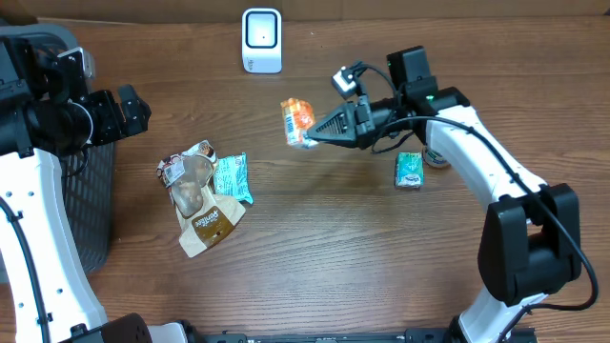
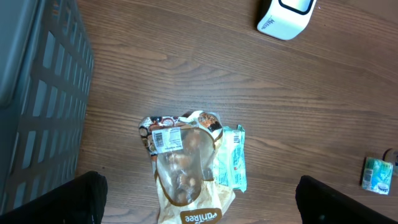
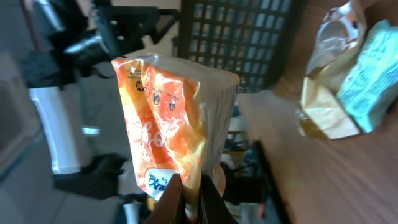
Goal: Scan the item barcode
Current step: 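Lift the orange pack and carry it toward the scanner, then hold the orange pack in front of the scanner, then carry the orange pack right and set it beside the jar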
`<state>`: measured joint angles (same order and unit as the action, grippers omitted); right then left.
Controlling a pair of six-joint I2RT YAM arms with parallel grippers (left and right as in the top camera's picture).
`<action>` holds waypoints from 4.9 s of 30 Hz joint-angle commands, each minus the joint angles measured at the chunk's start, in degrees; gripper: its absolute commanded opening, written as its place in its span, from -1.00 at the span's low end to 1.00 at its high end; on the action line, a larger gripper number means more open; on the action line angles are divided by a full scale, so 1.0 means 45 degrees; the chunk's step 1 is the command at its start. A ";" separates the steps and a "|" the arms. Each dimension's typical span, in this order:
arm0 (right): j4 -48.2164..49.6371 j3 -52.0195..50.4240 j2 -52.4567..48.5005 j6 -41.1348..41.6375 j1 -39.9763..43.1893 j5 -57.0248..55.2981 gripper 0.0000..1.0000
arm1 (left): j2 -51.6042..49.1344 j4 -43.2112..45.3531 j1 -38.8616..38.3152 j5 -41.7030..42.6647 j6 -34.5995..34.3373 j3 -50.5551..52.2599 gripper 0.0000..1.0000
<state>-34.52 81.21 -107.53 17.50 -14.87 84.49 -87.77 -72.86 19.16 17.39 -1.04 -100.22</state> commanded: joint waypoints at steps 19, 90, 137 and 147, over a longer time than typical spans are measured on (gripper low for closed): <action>-0.1637 -0.0010 0.0656 -0.0500 0.1307 -0.0340 -0.92 | 0.0010 0.0005 -0.0015 0.0010 0.0194 -0.0165 0.99; 0.9277 0.8684 -0.8578 -1.9754 -0.4031 -2.2746 -0.92 | 0.0010 0.0005 -0.0015 0.0010 0.0194 -0.0165 0.98; -0.6708 0.3167 -0.2113 0.1846 -0.2006 -1.9632 -0.92 | 0.0010 0.0005 -0.0015 0.0010 0.0194 -0.0165 0.99; -0.7218 0.2516 -0.2108 0.2152 -0.0602 -2.0929 -0.92 | 0.0010 0.0005 -0.0010 0.0010 0.0194 -0.0165 0.99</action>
<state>-66.37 92.88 -116.77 26.63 -18.87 -7.51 -87.77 -72.86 19.16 17.39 -1.06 -100.22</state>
